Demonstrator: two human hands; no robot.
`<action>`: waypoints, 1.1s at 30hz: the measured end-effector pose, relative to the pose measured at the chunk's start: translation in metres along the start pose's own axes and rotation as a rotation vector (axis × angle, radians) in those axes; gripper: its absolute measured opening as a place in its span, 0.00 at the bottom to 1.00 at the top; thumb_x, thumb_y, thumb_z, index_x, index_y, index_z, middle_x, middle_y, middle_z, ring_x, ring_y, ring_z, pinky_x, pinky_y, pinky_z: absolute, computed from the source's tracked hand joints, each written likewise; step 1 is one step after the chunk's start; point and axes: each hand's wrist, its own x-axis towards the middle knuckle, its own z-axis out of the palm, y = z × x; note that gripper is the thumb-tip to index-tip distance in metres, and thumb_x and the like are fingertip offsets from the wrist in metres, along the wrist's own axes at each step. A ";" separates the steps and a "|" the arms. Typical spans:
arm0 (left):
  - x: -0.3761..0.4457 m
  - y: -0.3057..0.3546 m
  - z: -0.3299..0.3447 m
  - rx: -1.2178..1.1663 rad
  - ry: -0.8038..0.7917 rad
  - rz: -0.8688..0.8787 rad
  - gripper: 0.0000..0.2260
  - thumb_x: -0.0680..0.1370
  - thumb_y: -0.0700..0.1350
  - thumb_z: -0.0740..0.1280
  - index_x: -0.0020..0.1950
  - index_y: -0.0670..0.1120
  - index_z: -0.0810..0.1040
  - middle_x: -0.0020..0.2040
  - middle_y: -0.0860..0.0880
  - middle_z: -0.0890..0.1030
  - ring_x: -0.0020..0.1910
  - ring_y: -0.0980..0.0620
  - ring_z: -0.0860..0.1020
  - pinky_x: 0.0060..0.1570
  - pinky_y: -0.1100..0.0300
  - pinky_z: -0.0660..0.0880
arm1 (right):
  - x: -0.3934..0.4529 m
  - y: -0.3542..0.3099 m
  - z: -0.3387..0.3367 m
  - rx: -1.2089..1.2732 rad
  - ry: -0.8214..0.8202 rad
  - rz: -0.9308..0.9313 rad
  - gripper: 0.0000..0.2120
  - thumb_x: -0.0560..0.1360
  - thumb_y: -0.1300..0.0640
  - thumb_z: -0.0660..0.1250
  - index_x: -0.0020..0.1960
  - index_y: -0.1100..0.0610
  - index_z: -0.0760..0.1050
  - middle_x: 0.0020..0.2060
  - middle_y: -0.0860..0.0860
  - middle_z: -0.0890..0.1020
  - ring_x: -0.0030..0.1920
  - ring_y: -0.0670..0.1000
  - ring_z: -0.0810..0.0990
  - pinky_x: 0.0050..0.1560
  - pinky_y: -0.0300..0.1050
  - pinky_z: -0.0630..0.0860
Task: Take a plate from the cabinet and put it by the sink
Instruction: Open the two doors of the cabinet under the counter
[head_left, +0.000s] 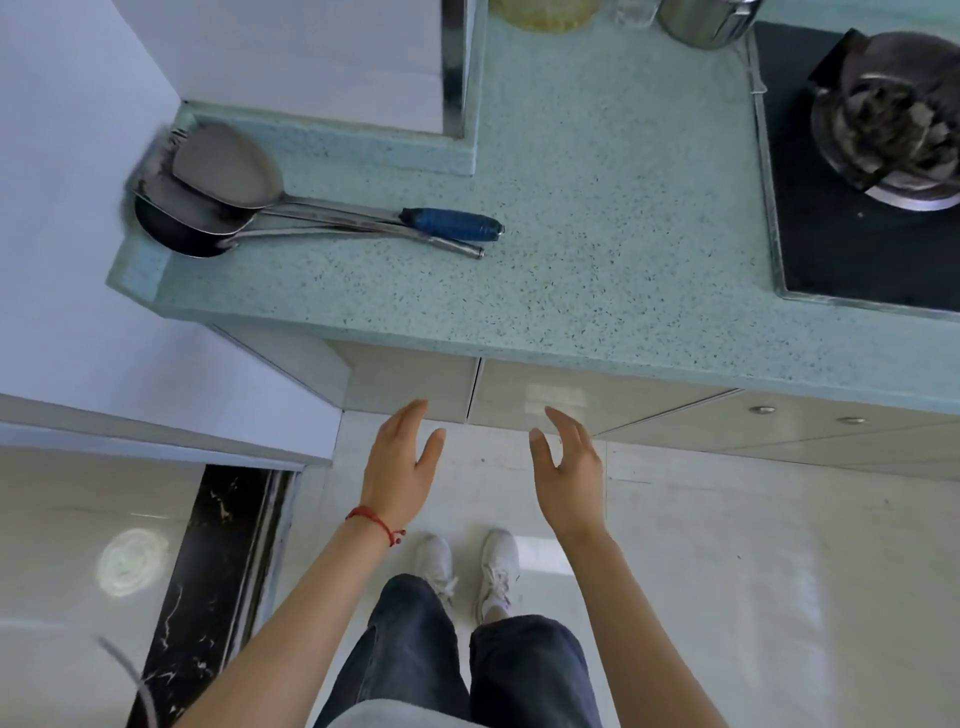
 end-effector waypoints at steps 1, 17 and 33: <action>0.005 0.000 0.002 -0.065 0.021 -0.030 0.19 0.79 0.45 0.59 0.69 0.40 0.65 0.69 0.42 0.69 0.69 0.45 0.65 0.65 0.61 0.59 | 0.004 -0.002 0.003 0.108 0.002 0.054 0.17 0.78 0.54 0.59 0.67 0.54 0.69 0.64 0.51 0.74 0.64 0.51 0.71 0.60 0.39 0.67; 0.079 0.022 0.016 -1.222 0.064 -0.502 0.07 0.78 0.38 0.58 0.45 0.45 0.74 0.50 0.46 0.79 0.53 0.49 0.78 0.55 0.54 0.75 | 0.078 -0.018 0.033 1.285 -0.050 0.492 0.07 0.78 0.66 0.58 0.47 0.60 0.74 0.48 0.56 0.81 0.53 0.55 0.80 0.57 0.49 0.75; 0.080 0.026 0.023 -1.427 -0.004 -0.490 0.07 0.77 0.35 0.61 0.50 0.43 0.76 0.49 0.48 0.82 0.55 0.52 0.79 0.55 0.55 0.76 | 0.080 -0.020 0.039 1.418 -0.095 0.509 0.11 0.77 0.73 0.54 0.47 0.61 0.72 0.46 0.57 0.81 0.52 0.55 0.80 0.60 0.47 0.73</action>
